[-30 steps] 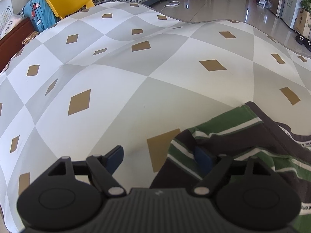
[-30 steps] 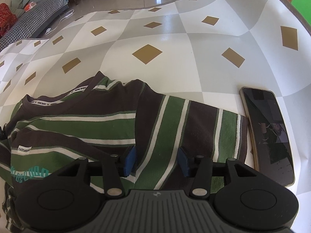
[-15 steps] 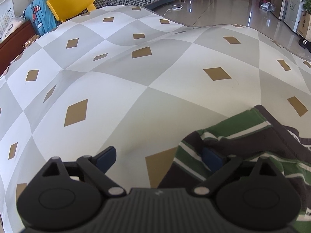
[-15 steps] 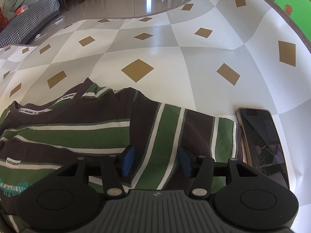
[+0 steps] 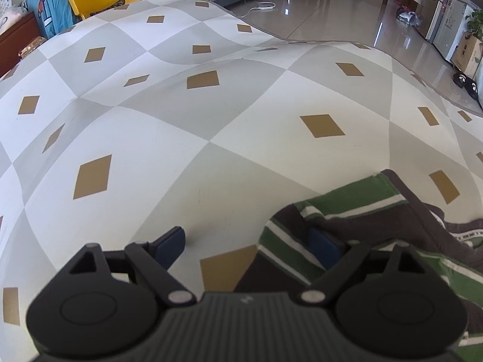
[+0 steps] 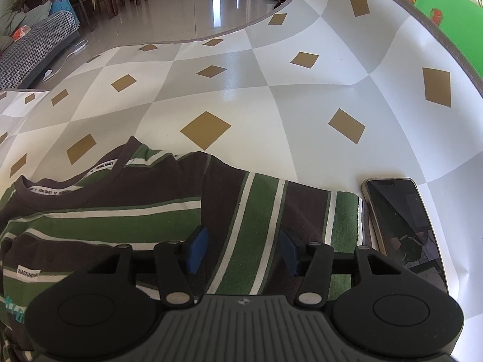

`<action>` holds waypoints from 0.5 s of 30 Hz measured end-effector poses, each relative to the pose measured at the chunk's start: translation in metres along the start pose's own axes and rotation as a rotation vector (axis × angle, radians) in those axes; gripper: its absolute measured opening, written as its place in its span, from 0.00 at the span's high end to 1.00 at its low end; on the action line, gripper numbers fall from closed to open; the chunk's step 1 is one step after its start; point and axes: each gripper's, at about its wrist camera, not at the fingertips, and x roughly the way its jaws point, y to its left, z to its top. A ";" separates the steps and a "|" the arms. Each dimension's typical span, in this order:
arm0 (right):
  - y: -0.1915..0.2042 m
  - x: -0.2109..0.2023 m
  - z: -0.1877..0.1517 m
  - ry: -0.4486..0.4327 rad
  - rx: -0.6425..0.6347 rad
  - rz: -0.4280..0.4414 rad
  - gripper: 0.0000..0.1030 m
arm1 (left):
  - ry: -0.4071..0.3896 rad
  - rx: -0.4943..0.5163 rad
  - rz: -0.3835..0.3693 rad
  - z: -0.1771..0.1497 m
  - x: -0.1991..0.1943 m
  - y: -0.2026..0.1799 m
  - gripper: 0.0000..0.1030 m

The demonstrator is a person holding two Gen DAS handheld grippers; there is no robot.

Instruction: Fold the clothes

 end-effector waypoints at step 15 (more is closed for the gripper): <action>0.017 -0.040 -0.024 0.005 -0.082 0.198 0.50 | 0.103 -0.061 -0.147 -0.026 -0.043 0.026 0.12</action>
